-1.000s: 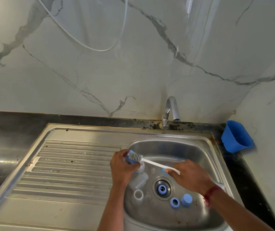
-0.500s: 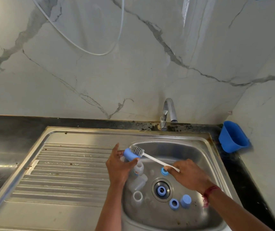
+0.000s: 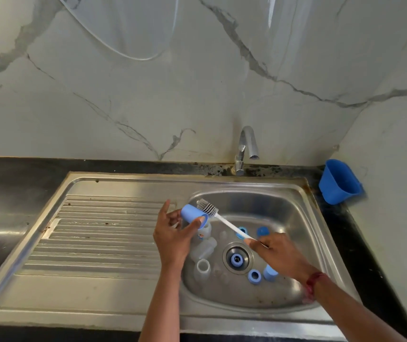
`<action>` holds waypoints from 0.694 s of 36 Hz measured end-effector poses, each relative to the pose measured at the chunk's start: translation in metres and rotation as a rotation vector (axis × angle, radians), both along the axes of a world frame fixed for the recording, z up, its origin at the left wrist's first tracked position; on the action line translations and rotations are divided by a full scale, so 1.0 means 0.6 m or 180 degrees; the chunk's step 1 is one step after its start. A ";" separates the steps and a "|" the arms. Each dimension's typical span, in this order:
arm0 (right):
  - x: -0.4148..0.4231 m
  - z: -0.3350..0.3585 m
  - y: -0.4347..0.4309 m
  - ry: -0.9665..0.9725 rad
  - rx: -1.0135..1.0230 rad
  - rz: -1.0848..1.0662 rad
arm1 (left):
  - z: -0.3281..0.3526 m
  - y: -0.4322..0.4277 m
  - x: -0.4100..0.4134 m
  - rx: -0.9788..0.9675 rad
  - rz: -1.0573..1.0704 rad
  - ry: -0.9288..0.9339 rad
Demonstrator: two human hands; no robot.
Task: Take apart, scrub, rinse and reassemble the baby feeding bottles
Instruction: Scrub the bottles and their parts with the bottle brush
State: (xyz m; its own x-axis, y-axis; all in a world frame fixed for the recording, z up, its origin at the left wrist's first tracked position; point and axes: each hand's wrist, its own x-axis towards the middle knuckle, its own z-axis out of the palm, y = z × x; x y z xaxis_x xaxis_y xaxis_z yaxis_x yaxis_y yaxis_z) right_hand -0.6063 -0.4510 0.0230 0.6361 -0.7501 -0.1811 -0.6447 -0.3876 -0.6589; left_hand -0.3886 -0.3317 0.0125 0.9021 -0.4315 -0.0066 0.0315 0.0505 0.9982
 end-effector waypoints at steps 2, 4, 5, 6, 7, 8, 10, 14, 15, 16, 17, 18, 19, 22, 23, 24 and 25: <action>-0.007 -0.005 0.012 0.0010 0.0002 -0.0016 | 0.000 0.005 -0.021 -0.0116 -0.0010 0.0188; -0.009 -0.009 0.020 0.0050 0.0011 -0.0076 | -0.003 0.007 -0.046 -0.0241 -0.0175 0.0375; -0.008 -0.011 0.022 0.0034 0.0058 -0.0127 | -0.004 0.006 -0.058 -0.0257 -0.0249 0.0422; -0.005 -0.014 0.024 -0.0002 0.0120 -0.0181 | -0.004 0.005 -0.068 -0.0277 -0.0308 0.0474; -0.003 -0.015 0.025 -0.0039 0.0157 -0.0220 | -0.001 0.005 -0.077 -0.0345 -0.0353 0.0553; -0.001 -0.016 0.026 -0.0060 0.0168 -0.0251 | 0.003 0.005 -0.082 -0.0431 -0.0348 0.0667; 0.000 -0.018 0.025 -0.0085 0.0180 -0.0244 | 0.009 0.005 -0.084 -0.0590 -0.0203 0.0871; -0.004 -0.018 0.028 0.0063 0.0058 -0.0088 | 0.012 0.000 -0.066 -0.0707 0.0154 0.1051; -0.005 -0.018 0.028 0.0043 0.0040 -0.0092 | 0.013 -0.003 -0.064 -0.0674 0.0185 0.1035; -0.006 -0.019 0.027 0.0005 0.0056 -0.0100 | 0.015 -0.006 -0.063 -0.0651 0.0207 0.1037; -0.006 -0.020 0.024 -0.0031 0.0096 -0.0102 | 0.017 -0.009 -0.064 -0.0618 0.0242 0.1054; -0.005 -0.021 0.022 -0.0058 0.0135 -0.0110 | 0.017 -0.012 -0.066 -0.0590 0.0292 0.1083; -0.003 -0.024 0.019 -0.0076 0.0171 -0.0116 | 0.017 -0.014 -0.068 -0.0559 0.0324 0.1124; 0.010 -0.030 0.009 -0.0089 0.0217 -0.0097 | 0.014 -0.020 -0.079 -0.0464 0.0108 0.1289; 0.017 -0.032 0.004 -0.0072 0.0221 -0.0062 | 0.013 -0.022 -0.085 -0.0404 -0.0024 0.1280; 0.023 -0.032 -0.001 -0.0034 0.0214 -0.0012 | 0.011 -0.026 -0.091 -0.0323 -0.0155 0.1243; 0.028 -0.034 -0.008 0.0029 0.0185 0.0040 | 0.010 -0.028 -0.097 -0.0222 -0.0274 0.1187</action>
